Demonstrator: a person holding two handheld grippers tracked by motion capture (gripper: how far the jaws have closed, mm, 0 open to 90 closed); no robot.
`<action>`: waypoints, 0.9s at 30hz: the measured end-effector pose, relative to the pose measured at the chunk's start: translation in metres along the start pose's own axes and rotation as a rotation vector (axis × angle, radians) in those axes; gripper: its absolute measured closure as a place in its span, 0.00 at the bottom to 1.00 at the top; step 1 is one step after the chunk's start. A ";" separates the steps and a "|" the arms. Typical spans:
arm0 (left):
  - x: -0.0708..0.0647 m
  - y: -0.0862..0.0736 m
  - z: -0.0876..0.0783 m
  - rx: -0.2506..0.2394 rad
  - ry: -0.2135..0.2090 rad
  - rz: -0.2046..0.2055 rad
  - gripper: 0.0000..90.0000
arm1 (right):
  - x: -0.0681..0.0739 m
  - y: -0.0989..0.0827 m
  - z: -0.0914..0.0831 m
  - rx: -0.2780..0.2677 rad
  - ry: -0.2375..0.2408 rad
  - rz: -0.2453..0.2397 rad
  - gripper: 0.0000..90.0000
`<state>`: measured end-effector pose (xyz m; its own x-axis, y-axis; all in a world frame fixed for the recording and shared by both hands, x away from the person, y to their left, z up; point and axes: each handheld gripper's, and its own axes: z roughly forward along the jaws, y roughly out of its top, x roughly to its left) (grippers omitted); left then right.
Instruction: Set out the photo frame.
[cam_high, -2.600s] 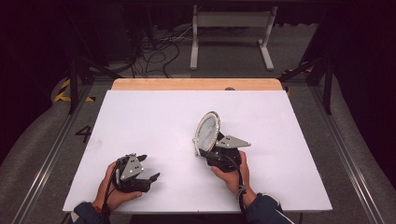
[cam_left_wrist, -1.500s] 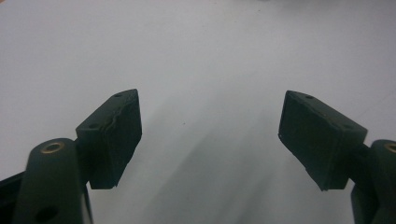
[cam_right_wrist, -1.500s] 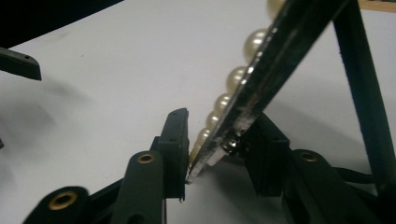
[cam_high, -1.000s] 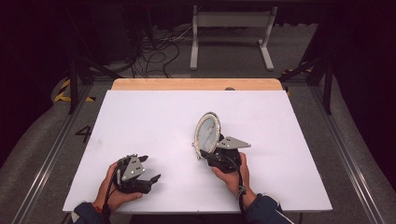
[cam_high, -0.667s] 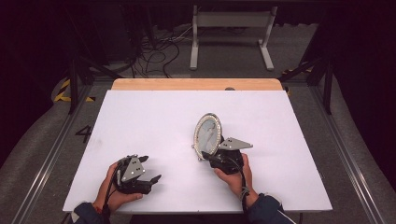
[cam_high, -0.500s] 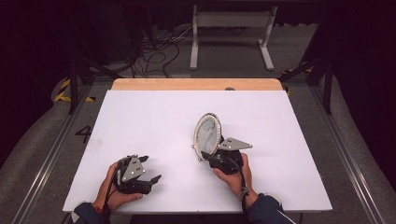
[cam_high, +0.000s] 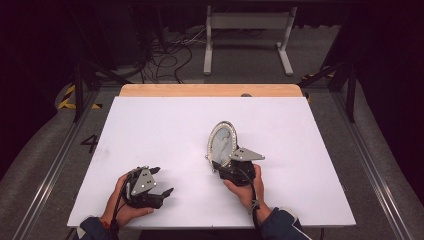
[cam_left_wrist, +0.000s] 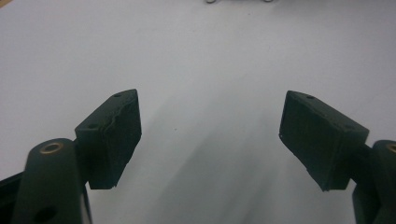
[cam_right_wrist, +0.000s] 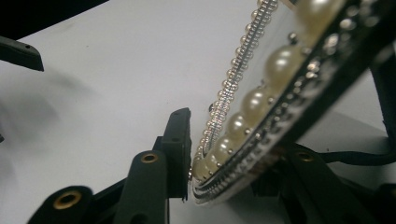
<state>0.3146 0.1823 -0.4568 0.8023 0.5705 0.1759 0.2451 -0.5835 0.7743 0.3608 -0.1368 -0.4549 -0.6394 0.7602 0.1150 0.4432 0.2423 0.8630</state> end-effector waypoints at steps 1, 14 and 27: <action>0.000 0.000 0.000 0.001 -0.001 0.002 0.24 | 0.000 0.000 0.000 0.002 0.006 0.001 0.76; -0.001 0.000 0.001 0.006 -0.009 0.002 0.24 | -0.006 0.001 -0.005 0.034 0.044 0.002 0.79; -0.001 0.000 0.002 0.013 -0.015 0.009 0.24 | -0.011 -0.001 -0.013 0.059 0.094 0.000 0.84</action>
<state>0.3148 0.1803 -0.4579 0.8128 0.5560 0.1738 0.2445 -0.5964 0.7645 0.3590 -0.1537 -0.4505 -0.6946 0.7008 0.1629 0.4775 0.2797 0.8329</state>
